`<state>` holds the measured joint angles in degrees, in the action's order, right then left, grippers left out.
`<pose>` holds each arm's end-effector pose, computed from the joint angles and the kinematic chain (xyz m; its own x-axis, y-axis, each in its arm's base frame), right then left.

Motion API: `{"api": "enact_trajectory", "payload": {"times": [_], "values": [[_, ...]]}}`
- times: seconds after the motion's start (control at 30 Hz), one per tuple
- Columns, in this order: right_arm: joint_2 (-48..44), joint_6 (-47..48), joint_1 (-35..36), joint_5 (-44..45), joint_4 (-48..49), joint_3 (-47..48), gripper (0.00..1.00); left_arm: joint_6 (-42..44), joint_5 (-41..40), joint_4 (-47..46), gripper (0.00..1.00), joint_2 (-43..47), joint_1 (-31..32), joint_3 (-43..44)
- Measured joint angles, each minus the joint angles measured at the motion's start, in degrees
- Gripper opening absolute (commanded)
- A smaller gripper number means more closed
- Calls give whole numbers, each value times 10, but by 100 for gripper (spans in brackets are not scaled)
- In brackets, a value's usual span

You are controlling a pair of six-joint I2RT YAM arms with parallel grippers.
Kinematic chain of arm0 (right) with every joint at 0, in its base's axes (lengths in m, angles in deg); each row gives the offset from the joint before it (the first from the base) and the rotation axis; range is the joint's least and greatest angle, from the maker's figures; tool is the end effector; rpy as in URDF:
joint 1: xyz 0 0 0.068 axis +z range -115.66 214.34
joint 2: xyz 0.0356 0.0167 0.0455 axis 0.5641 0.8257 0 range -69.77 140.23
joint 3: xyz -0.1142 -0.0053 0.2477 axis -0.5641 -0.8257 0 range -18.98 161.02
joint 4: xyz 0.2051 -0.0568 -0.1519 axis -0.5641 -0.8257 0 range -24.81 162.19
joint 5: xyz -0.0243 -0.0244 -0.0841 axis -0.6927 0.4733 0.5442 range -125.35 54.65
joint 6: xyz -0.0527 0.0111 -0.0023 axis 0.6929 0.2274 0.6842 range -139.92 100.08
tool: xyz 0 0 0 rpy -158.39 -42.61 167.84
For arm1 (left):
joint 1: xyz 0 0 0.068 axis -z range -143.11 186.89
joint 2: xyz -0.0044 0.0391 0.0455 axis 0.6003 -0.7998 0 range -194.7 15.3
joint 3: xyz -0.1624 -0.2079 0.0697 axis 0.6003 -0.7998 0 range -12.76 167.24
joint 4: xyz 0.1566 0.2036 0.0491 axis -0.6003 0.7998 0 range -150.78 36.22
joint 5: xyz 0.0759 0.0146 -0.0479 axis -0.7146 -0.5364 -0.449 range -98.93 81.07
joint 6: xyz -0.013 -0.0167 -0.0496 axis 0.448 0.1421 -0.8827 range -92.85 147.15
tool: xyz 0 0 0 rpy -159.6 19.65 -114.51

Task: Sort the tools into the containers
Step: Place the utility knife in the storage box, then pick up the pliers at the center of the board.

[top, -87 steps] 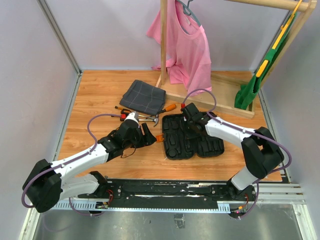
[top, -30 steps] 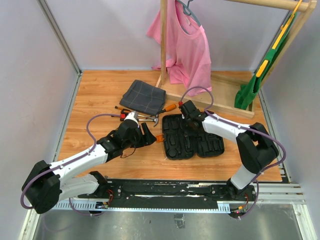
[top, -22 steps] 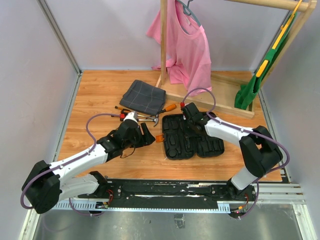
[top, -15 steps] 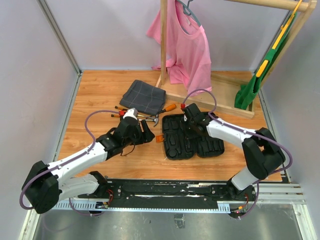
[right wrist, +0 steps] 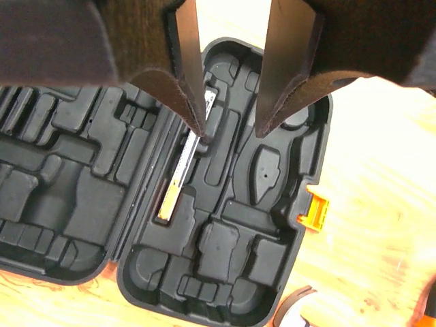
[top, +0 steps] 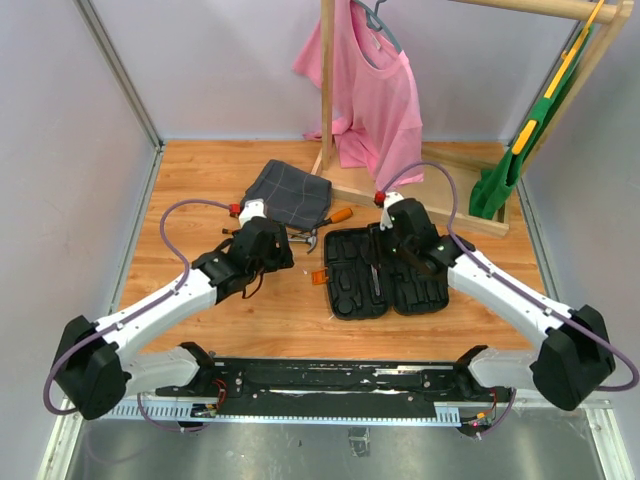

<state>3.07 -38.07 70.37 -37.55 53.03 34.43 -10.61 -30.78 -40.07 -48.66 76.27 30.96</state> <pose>0.2246 0.1651 0.2725 -0.6699 -0.1022 -0.7354 -0.4244 0.8655 0.2662 0.1905 -0.1392 0.2522 -0.6280 -0.2198 -0.7465 -0.0165 0.9628 -0.2696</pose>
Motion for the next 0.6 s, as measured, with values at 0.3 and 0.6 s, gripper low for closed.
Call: {"api": "enact_trajectory", "payload": {"times": [0.3, 0.6], "values": [[-68, 4, 0, -8, -8, -88, 40, 58, -55, 2, 78, -79, -63, 5], [-94, 4, 0, -21, -23, -102, 41, 140, -33, -68, 76, -165, -136, 17]]}}
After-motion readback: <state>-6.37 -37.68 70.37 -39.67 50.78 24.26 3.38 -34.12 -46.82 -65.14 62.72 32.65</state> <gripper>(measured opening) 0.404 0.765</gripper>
